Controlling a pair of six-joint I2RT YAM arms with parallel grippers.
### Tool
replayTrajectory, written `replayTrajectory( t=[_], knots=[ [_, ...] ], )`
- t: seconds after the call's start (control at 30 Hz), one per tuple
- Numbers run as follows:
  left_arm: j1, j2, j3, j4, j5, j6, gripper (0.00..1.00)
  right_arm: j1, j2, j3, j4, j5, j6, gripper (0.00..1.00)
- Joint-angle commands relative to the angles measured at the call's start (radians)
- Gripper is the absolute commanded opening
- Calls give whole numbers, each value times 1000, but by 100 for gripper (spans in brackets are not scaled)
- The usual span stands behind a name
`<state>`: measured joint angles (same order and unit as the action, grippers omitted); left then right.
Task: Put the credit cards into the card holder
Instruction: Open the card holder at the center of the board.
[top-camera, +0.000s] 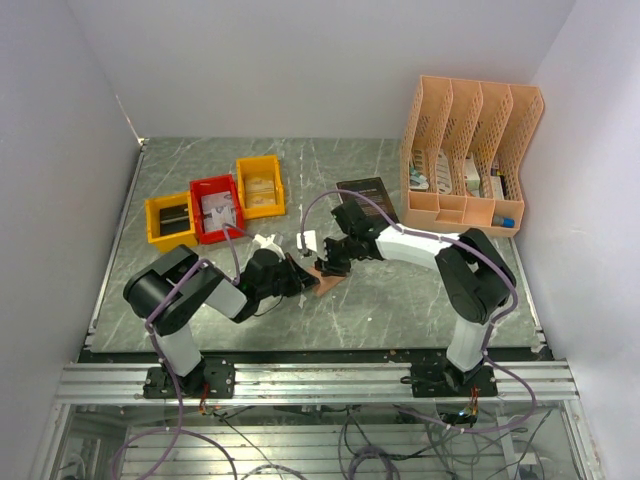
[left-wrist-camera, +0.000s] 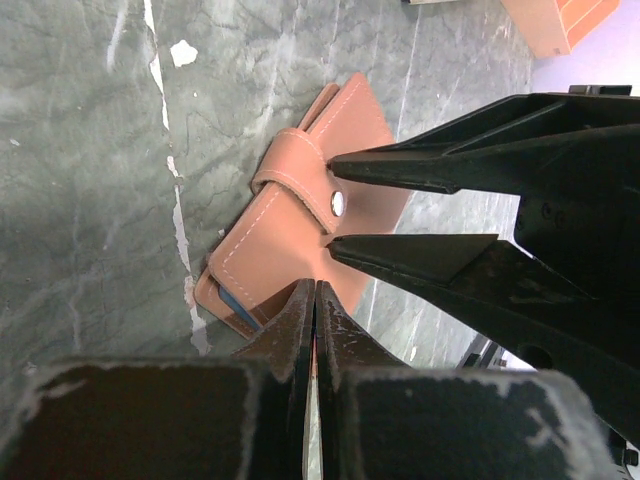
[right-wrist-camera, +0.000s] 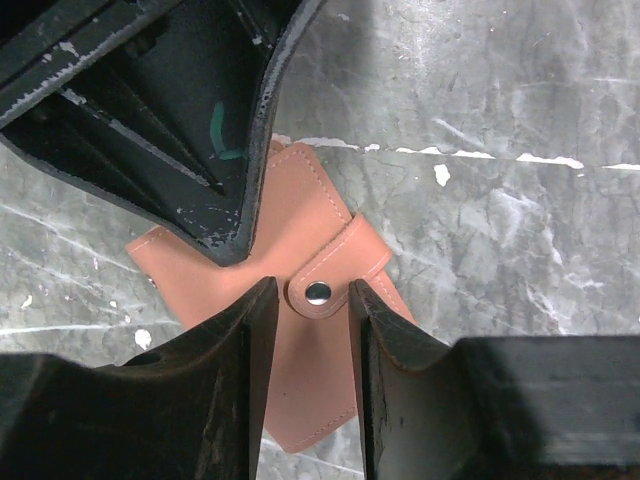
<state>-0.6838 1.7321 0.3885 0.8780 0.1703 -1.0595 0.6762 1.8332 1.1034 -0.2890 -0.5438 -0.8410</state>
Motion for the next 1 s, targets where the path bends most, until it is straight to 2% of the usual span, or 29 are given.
replayTrajectory(
  t=[0.0, 0.17, 0.4, 0.57, 0.73, 0.87, 0.9, 0.97],
  knots=[
    [7, 49, -41, -99, -19, 42, 7, 10, 25, 10, 7, 33, 24, 36],
    [7, 55, -49, -86, -18, 39, 7, 11, 47, 18, 7, 92, 39, 34],
    [6, 82, -58, -60, -16, 34, 7, 11, 43, 23, 41, 180, 75, 10],
    [6, 123, -76, -2, -6, 22, 7, 11, 16, 14, 83, 215, 100, 0],
    [7, 134, -86, 22, -9, 25, 7, 7, -26, 1, 116, 201, 116, 0],
    [6, 75, -63, -48, -18, 75, 7, 4, -32, 22, 68, 130, 108, 0],
    [7, 43, -52, -98, -22, 104, 9, 2, -31, 35, 45, 107, 109, 0],
    [6, -37, -16, -199, -42, 153, 26, -4, -32, 54, 7, 72, 95, 0]
  ],
)
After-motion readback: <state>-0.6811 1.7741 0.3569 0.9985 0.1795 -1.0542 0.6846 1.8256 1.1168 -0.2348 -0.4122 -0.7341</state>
